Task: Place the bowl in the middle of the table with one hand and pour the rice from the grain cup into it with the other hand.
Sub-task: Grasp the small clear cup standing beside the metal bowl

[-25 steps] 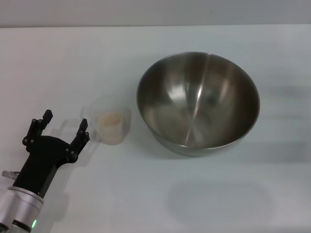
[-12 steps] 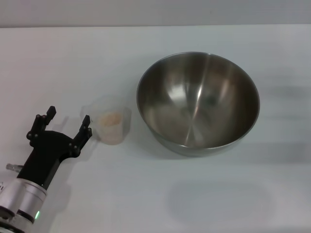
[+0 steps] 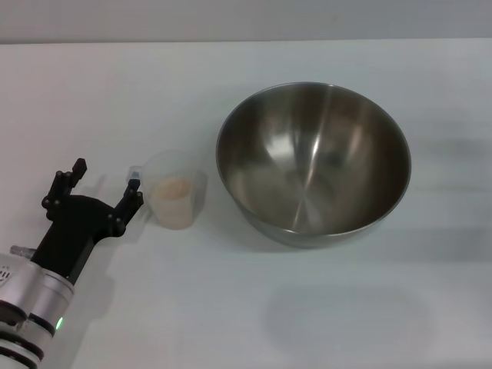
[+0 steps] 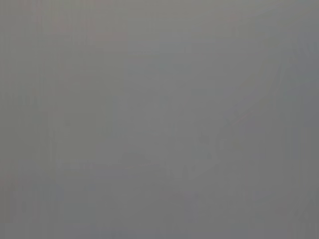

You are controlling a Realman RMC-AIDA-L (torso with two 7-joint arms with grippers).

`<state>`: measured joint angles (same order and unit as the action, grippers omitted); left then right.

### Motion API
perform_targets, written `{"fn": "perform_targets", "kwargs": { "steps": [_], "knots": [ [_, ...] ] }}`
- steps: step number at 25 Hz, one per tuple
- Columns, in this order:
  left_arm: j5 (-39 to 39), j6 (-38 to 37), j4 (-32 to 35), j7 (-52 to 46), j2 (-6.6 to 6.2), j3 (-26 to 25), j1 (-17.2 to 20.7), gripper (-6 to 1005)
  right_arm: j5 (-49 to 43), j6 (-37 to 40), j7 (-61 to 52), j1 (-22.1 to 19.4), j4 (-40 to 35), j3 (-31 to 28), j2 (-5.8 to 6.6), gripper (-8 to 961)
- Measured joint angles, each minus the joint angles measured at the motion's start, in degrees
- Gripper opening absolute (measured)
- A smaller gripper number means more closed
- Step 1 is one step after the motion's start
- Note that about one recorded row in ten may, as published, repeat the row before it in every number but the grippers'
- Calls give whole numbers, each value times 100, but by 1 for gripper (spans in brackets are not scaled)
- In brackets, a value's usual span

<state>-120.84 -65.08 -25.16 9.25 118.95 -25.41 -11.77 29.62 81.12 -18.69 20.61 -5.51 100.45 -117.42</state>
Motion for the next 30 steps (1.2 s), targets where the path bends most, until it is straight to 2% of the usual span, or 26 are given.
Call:
{"fn": "perform_targets", "kwargs": {
  "steps": [9,20,25,30],
  "knots": [
    [0,166,-14,-47,13,-89,-105,820,0,0,-16,4,0,0,-1,433],
    [7,215,-55,-108,18,-235,-95,623,0,0,-20,21,-3,0,-1,434],
    [8,319,-80,-160,22,-242,-167,419,0,0,-20,19,-2,0,-10,434],
    [9,273,-87,-161,23,-241,-205,153,0,8,-21,8,-2,0,-10,434]
  ]
}}
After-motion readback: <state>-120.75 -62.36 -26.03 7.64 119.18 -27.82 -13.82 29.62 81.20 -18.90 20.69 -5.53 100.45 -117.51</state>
